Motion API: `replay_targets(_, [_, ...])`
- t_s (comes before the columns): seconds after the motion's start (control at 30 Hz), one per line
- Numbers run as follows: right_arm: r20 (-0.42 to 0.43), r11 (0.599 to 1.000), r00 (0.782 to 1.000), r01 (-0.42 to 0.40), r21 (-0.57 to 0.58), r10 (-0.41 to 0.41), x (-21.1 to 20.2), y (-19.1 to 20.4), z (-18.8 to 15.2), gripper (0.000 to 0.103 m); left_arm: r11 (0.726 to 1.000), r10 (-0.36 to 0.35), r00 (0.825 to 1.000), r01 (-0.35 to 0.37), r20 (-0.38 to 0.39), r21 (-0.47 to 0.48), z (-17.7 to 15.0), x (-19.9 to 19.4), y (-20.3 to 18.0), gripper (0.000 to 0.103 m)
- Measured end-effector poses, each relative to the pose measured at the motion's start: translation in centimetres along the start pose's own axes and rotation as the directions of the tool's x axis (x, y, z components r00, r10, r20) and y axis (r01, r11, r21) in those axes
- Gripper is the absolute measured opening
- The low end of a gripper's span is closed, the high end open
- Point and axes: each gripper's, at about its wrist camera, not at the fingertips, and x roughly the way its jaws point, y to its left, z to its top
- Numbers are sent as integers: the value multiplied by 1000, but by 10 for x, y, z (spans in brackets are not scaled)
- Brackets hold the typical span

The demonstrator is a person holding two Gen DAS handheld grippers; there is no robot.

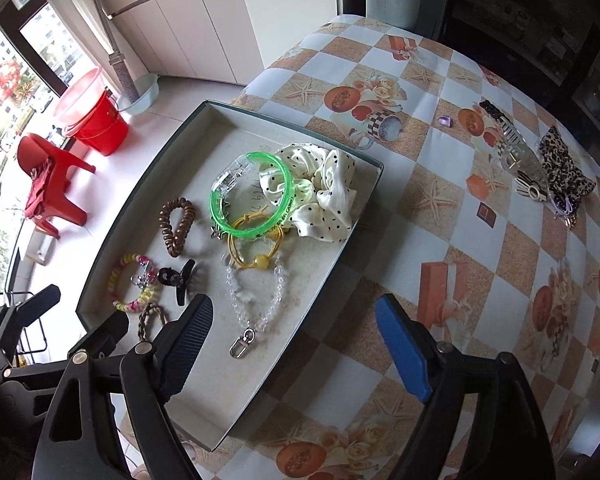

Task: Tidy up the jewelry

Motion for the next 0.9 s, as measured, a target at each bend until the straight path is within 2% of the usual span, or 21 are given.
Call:
replay_targets(0.1, [28, 1000, 1000, 0, 13, 0, -8, -1, -6, 103, 1000, 13, 1000, -13, 9, 0, -5, -5, 2, 103])
replay_targets(0.17, [57, 1000, 998, 11, 13, -12, -16, 0, -10, 103, 1000, 21, 1000, -21, 17, 0, -7, -8, 3, 103])
replay_targets(0.4, [81, 998, 995, 57, -8, -56, -32, 6, -14, 103, 999, 33, 999, -33, 36, -17, -12, -21, 9, 103])
replay_targets(0.9, [91, 997, 994, 70, -28, -67, -39, 14, -19, 103, 998, 44, 998, -42, 48, -41, -15, -29, 17, 103])
